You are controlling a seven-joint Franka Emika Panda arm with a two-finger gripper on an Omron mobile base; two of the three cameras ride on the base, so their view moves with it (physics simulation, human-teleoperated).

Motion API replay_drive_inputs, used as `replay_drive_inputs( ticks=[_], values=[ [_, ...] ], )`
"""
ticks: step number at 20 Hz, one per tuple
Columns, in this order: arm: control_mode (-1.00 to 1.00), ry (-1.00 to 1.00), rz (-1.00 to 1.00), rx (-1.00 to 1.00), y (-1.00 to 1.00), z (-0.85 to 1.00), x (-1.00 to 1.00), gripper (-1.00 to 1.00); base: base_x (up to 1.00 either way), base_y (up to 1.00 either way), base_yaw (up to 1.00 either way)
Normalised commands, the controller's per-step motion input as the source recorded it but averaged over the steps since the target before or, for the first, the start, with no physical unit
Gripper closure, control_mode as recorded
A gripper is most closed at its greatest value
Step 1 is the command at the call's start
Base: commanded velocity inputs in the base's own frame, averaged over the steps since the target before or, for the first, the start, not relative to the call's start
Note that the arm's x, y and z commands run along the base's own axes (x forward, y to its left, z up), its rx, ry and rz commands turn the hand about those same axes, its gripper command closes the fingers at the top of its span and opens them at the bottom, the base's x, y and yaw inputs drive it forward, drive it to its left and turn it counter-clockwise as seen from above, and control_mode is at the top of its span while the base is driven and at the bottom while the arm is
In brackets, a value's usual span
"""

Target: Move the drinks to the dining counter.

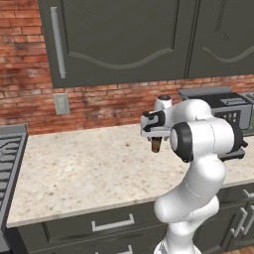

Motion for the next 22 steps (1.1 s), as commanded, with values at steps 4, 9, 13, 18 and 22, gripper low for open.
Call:
replay_drive_inputs(
  ticks=[4, 9, 13, 18, 22],
  values=[
    [-1.00, 0.00, 0.00, 0.00, 0.00, -0.11, 0.04, 1.00, 0.00, 0.00, 0.00],
    [-1.00, 0.00, 0.00, 0.00, 0.00, -0.01, 0.00, 1.00, 0.00, 0.00, 0.00],
    [-1.00, 0.00, 0.00, 0.00, 0.00, 0.00, 0.00, 1.00, 0.00, 0.00, 0.00],
    [-1.00, 0.00, 0.00, 0.00, 0.00, 0.04, -0.09, 1.00, 0.00, 0.00, 0.00],
    [-1.00, 0.00, 0.00, 0.00, 0.00, 0.14, -0.33, 1.00, 0.00, 0.00, 0.00]
  ],
)
